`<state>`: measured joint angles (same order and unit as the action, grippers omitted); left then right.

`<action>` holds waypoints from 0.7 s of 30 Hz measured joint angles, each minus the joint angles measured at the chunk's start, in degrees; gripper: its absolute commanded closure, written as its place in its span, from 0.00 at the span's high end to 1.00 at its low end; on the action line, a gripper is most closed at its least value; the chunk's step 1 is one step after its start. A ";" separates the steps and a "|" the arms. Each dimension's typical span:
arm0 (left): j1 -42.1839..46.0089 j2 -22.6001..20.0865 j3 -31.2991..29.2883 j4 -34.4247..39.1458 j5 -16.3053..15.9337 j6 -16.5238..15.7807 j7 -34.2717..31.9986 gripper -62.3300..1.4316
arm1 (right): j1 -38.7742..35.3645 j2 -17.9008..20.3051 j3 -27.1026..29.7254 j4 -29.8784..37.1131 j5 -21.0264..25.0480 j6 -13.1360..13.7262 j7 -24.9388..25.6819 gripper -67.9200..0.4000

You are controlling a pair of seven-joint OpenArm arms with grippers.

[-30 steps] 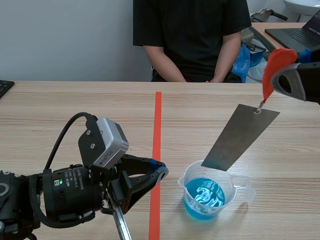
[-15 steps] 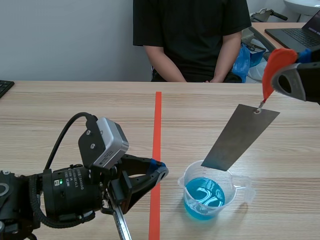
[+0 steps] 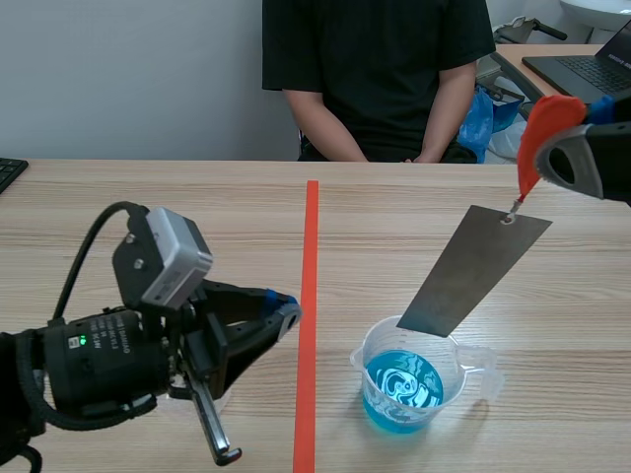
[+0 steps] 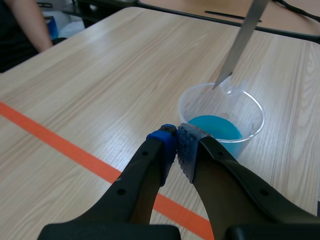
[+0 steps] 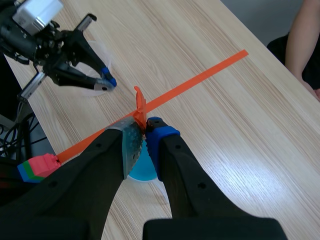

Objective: Do the redox reaction experiment.
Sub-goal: 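Raise the plate and point at it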

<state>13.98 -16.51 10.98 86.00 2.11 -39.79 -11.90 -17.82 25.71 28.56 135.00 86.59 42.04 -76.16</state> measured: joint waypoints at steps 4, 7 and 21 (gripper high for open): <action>3.56 -2.32 -4.37 4.09 -0.44 0.00 0.02 0.10 | 0.00 0.00 0.00 0.00 0.00 0.00 0.00 0.03; 6.93 -3.41 -7.72 6.82 -0.70 0.00 0.07 0.10 | 0.00 0.00 0.00 0.00 0.00 0.00 0.00 0.03; 23.41 -4.61 -29.03 21.16 -8.13 0.00 0.07 0.10 | 0.00 0.00 0.00 0.00 0.00 0.00 0.00 0.03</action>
<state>37.39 -21.12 -18.04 107.15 -6.02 -39.79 -11.84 -17.82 25.71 28.56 135.00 86.59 42.04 -76.16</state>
